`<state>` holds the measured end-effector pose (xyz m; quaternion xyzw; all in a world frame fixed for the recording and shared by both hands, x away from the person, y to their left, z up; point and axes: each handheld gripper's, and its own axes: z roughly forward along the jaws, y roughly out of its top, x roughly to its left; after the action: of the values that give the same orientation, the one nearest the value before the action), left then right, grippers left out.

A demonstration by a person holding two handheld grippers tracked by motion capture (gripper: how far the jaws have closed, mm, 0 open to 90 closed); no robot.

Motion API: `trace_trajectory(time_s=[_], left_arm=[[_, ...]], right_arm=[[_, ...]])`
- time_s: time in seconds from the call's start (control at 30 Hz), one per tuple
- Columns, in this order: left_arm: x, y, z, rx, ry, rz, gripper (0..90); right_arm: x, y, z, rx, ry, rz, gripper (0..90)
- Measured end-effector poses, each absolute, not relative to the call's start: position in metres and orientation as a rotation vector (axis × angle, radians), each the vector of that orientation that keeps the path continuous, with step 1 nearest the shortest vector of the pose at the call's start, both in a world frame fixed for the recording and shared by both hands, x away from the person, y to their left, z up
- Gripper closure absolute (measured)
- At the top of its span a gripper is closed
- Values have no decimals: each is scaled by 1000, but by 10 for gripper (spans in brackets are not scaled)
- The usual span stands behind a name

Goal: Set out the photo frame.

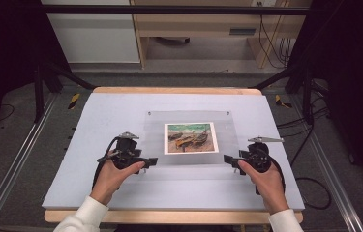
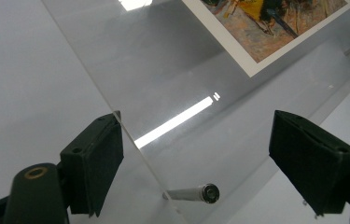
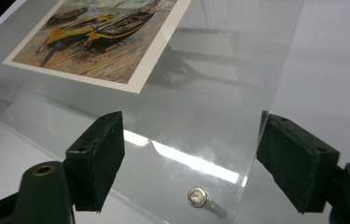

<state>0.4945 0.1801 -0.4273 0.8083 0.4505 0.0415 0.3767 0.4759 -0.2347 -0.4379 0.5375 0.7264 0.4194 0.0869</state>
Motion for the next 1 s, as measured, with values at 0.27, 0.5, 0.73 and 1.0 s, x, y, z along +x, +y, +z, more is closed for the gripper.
trace_trajectory(time_s=[0.27,0.5,0.73,1.0], left_arm=[[485,184,-430,2006,1147,155,231],[483,189,-434,1951,1149,159,286],[478,189,-434,1934,1158,174,314],[476,189,-435,1919,1161,185,320]], right_arm=[[468,-234,-437,1562,2150,1242,254],[465,-234,-438,1558,2139,1249,256],[458,-234,-438,1540,2131,1249,263],[457,-234,-439,1522,2125,1250,264]])
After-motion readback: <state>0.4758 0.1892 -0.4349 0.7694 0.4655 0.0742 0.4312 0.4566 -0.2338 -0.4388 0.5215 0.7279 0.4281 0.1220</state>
